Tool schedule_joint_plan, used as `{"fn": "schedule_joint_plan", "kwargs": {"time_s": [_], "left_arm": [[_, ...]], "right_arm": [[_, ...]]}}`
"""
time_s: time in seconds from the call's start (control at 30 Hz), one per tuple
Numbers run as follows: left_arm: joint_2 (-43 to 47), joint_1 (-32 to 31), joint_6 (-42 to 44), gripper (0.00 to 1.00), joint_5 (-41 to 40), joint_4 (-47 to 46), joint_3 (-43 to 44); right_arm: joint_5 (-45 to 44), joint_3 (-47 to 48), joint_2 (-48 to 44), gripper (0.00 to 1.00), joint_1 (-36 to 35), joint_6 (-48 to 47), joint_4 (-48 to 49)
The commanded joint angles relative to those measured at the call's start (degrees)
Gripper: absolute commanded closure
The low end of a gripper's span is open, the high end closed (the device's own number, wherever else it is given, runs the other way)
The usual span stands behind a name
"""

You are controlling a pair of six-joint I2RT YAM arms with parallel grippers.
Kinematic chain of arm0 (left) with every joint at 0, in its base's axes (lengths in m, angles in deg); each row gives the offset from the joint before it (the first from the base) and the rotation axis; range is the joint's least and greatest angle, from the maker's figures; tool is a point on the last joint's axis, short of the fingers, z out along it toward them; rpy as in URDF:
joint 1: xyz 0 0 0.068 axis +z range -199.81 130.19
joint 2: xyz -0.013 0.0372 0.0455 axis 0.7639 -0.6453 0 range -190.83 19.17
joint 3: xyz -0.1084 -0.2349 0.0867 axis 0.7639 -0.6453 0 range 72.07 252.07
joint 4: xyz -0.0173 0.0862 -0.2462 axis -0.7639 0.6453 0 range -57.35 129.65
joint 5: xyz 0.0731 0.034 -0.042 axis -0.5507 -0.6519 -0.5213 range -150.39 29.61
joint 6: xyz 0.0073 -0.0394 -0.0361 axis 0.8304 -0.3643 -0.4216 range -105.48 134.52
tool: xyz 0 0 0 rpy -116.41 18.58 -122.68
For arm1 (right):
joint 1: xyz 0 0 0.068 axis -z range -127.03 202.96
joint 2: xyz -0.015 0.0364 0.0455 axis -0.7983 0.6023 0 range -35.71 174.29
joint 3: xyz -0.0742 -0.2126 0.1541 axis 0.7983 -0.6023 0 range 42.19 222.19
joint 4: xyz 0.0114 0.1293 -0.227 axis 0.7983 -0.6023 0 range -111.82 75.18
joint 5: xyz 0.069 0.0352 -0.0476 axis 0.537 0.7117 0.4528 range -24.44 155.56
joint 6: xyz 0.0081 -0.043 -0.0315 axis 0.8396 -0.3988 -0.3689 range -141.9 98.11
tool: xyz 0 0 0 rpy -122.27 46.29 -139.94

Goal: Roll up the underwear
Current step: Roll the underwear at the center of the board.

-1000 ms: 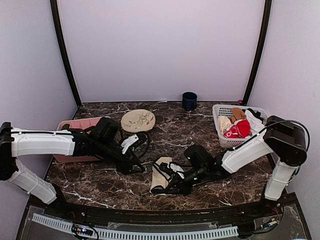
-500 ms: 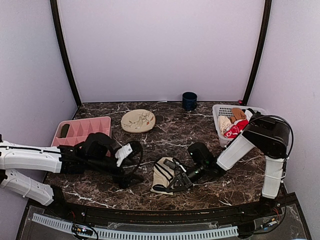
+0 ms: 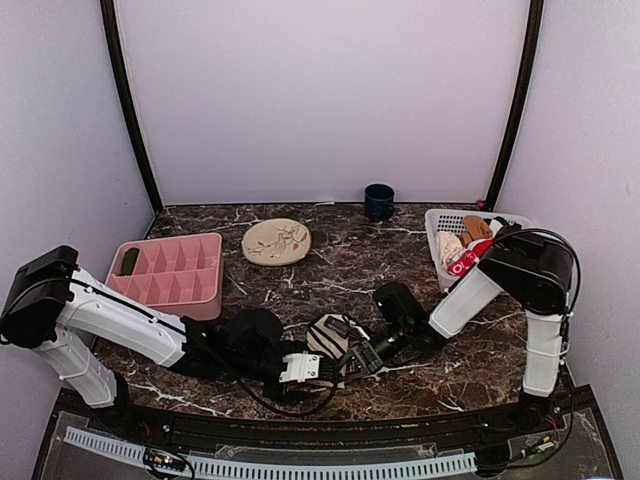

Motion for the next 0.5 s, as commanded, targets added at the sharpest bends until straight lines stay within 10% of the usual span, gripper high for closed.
{"fn": "schedule_joint_plan", "kwargs": {"time_s": [0.0,0.3,0.47], "left_arm": [[-3.9,-0.5,7.5,0.39,-2.9,-4.8,1.9],[-9.8,-0.4,4.4,0.78,0.0,2.4,4.0],[-10.9,0.3,-6.0,0.93,4.9,9.0,7.2]], "right_arm": [[0.0,0.8,1.6,1.0,0.5,-2.0,-2.7],[-1.3,1.3,0.0,0.99,1.2,-4.4,-4.4],[-8.8,1.1,-7.2,0.79,1.3,-14.7,-13.5]]}}
